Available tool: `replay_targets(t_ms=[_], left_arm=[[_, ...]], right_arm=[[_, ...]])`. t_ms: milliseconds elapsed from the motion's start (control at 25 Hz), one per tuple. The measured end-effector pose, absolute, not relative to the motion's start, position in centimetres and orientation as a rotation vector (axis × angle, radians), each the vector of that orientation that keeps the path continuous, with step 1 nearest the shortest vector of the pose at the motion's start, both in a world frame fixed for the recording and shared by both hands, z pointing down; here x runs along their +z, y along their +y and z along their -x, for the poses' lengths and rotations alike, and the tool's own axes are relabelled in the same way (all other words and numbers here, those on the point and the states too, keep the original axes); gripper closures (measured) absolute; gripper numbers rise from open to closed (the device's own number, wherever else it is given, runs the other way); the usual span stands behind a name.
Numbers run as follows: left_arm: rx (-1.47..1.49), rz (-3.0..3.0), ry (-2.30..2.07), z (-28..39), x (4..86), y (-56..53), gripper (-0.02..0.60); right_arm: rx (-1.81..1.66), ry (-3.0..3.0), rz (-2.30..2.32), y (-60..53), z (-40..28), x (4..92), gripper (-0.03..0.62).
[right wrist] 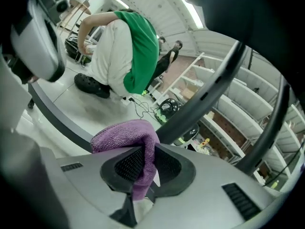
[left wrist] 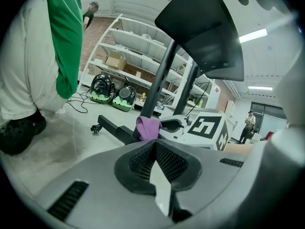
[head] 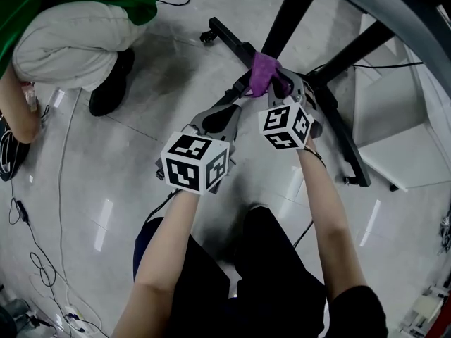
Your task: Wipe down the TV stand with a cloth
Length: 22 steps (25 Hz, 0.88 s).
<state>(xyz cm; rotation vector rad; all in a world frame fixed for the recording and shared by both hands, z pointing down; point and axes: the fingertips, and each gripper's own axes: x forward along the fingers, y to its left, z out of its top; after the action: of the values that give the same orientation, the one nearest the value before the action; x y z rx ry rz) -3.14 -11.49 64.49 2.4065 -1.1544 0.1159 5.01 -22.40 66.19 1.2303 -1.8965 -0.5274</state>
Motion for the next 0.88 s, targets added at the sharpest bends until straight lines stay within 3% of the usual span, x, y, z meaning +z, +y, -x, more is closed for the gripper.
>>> replay_targets(t_ms=[440, 880], left_arm=[[0.109, -2.5, -1.114, -0.7, 63.2, -11.5, 0.575], [0.138, -2.525, -1.115, -2.0, 63.8, -11.5, 0.575]], right_arm=[[-0.599, -1.896, -1.56, -21.3, -10.5, 55.4, 0.525], [-0.69, -1.918, -1.822, -24.4, -11.7, 44.6, 0.525]])
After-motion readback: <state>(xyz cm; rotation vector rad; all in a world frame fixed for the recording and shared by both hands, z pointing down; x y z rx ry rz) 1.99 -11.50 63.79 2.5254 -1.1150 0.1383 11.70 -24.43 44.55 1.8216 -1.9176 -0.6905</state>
